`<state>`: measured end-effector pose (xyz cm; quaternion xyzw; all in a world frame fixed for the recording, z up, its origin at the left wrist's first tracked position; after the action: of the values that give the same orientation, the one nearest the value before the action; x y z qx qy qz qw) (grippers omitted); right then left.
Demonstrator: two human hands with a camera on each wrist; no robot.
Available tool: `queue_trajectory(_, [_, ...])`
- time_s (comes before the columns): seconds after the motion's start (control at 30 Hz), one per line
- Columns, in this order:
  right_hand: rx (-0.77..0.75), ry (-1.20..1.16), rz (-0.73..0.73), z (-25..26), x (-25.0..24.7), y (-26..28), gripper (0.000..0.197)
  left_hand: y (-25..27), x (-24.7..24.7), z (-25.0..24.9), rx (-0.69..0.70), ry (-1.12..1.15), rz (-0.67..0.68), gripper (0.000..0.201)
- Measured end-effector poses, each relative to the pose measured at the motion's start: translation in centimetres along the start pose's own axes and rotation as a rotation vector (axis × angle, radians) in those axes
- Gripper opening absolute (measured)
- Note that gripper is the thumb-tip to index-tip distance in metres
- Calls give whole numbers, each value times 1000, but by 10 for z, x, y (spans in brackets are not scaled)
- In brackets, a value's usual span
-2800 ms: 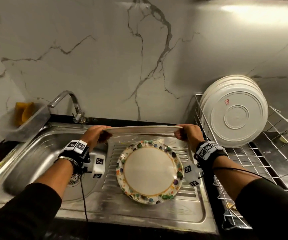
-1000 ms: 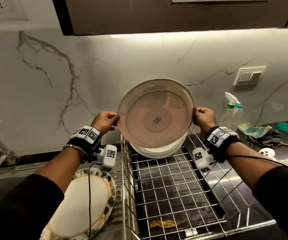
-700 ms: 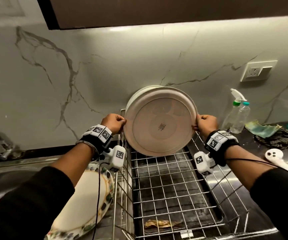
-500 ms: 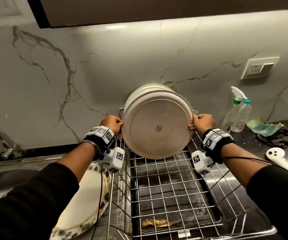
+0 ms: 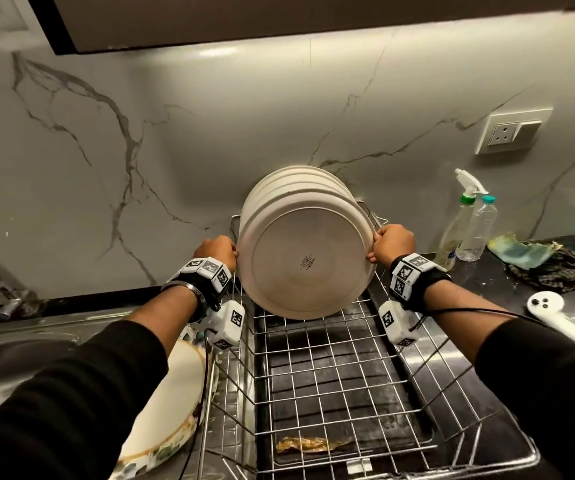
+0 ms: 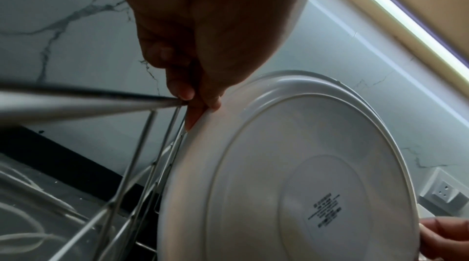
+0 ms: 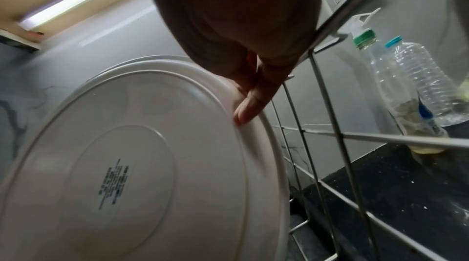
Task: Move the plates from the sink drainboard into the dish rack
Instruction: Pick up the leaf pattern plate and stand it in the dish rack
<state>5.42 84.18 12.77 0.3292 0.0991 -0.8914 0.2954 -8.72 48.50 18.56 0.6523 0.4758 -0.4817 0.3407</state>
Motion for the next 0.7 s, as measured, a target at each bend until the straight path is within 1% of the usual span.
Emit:
queue_trajectory(0.13, [-26,81,-8,3,2,3,8,2,2,-5,23,-123,-21,22])
queue_trajectory(0.3, [-41,214,15,17,-5,22,15,2,4,-7,45,-209,-21,23])
queue_trajectory(0.4, [-65,268,3,22,-9,30,17,3,4,-10,52,-226,-26,25])
queue_trajectory(0.57, [-28,209,102,21,-2,35,17,4,4,-16,80,-247,7,23])
queue_trajectory(0.7, [-21,159,137,28,-3,49,23,2,8,-20,99,-250,39,23])
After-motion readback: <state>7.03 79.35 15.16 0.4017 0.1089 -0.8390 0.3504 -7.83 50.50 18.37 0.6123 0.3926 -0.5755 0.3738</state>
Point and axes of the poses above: each hand's wrist, its own y-axis away from the middle knuckle, its own x-axis out of the palm, z = x × y, the point moved 7 cm from there along -y, towards the middle knuckle
